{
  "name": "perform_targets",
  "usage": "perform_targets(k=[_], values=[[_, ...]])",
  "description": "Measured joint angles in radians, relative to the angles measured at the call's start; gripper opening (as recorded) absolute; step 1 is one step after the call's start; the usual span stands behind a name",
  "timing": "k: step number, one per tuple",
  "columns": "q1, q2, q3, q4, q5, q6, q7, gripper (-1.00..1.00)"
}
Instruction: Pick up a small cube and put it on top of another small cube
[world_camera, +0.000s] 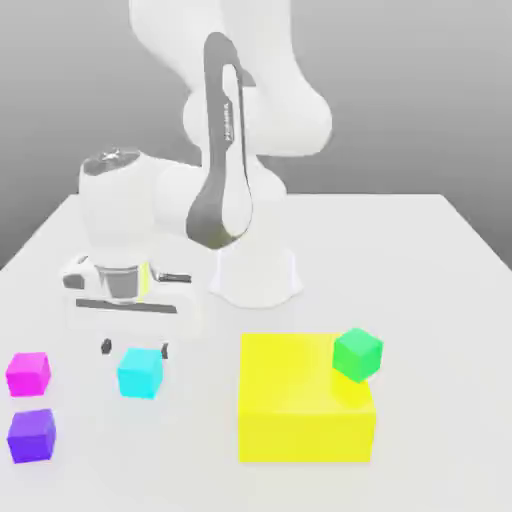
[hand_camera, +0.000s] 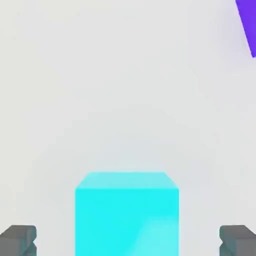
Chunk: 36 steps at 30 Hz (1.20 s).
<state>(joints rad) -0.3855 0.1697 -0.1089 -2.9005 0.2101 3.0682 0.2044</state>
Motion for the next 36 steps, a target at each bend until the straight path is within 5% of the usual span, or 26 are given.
perform_targets(k=[1, 2, 10, 17, 36], values=[[-0.045, 0.036, 0.046, 0.006, 0.011, 0.031, -0.01, 0.0], [-0.074, 0.062, 0.076, 0.011, 0.016, 0.053, -0.015, -1.0], [-0.063, 0.04, 0.062, 0.006, 0.001, 0.034, -0.003, -1.0], [-0.023, -0.202, -0.04, -0.039, -0.227, -0.162, 0.163, -1.0], [0.41, -0.566, 0.415, 0.117, -0.031, -0.67, 0.785, -1.0]])
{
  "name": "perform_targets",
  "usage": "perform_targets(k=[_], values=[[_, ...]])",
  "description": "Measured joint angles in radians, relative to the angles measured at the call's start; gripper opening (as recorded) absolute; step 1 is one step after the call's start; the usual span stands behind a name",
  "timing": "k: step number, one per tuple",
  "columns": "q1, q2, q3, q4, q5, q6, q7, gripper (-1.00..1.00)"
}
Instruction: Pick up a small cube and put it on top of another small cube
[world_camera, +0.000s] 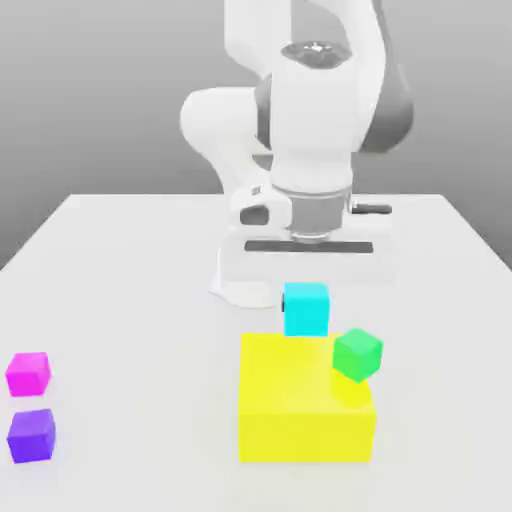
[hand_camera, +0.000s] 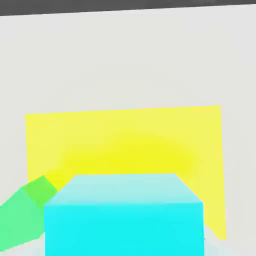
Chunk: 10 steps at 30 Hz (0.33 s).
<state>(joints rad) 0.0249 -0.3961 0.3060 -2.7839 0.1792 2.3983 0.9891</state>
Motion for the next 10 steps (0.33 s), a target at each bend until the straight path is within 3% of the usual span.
perform_targets(k=[6, 7, 10], values=[[0.006, 0.137, 0.068, -0.031, -0.006, 0.169, 0.065, -1.0], [0.005, 0.157, 0.071, -0.036, -0.011, 0.192, 0.068, 1.0], [0.005, 0.157, 0.071, -0.036, -0.011, 0.192, 0.068, 1.0]])
